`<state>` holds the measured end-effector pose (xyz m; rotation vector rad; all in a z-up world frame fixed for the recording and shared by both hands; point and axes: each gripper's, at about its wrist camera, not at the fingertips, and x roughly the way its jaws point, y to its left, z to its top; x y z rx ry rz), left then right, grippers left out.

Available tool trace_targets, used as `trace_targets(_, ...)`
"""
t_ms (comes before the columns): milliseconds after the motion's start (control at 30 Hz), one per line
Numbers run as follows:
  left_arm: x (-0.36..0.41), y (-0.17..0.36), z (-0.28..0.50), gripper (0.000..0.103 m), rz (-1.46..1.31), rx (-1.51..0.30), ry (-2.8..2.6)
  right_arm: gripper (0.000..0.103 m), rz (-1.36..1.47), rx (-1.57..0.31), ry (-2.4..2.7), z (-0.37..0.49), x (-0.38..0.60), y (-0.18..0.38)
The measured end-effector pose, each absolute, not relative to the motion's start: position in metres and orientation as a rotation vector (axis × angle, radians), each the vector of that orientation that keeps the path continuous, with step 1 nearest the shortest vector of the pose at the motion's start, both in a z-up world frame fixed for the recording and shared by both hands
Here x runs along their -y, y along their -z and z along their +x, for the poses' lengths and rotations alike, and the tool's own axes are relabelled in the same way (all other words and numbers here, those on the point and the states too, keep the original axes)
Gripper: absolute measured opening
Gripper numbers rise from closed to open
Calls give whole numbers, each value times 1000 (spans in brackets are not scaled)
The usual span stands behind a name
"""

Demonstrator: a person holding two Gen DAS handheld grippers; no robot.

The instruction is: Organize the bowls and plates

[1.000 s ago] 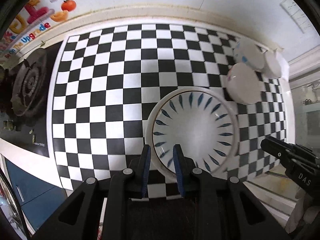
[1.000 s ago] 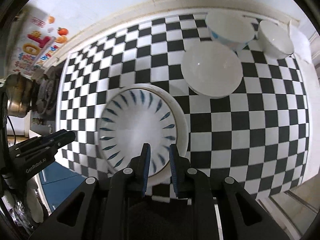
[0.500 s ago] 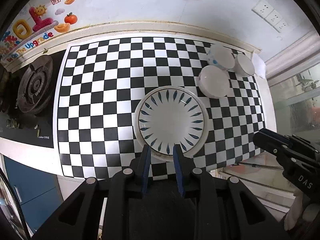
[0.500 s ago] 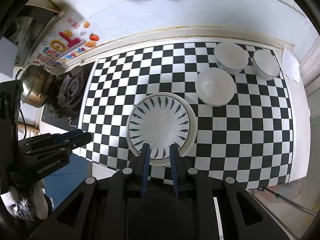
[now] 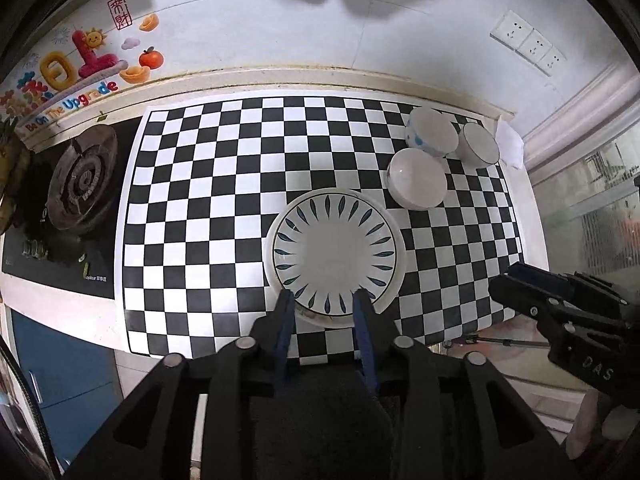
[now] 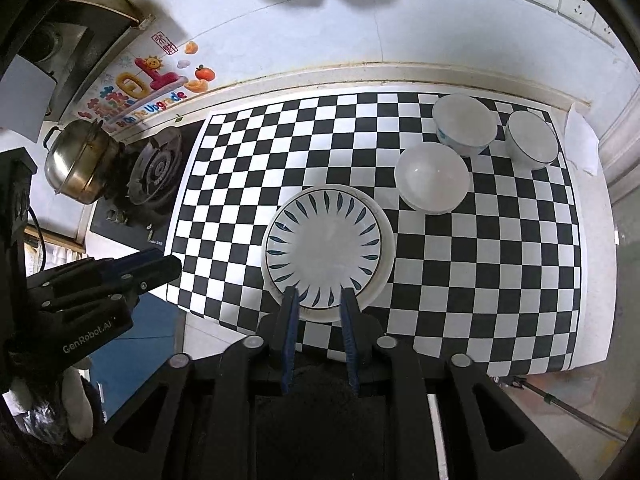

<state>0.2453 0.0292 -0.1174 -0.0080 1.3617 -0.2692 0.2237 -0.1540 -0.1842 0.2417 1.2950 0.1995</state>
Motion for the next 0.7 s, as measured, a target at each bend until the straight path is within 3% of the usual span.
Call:
trace_targets(67, -29, 119, 246, 29, -15, -1372, 265, 53, 251, -1289, -200, 223, 158, 184)
trace_targets(167, -28, 121, 247, 29, -30, -1380, 261, 69, 248, -1292, -192, 223, 162, 184)
trace_targets(367, -18, 126, 252, 29, -40, -1388, 264, 79, 270, -1297, -178, 227, 171, 187)
trace_targets(700, 28, 168, 294, 29, -87, -1448, 305, 79, 399, -1273, -64, 245, 234, 219)
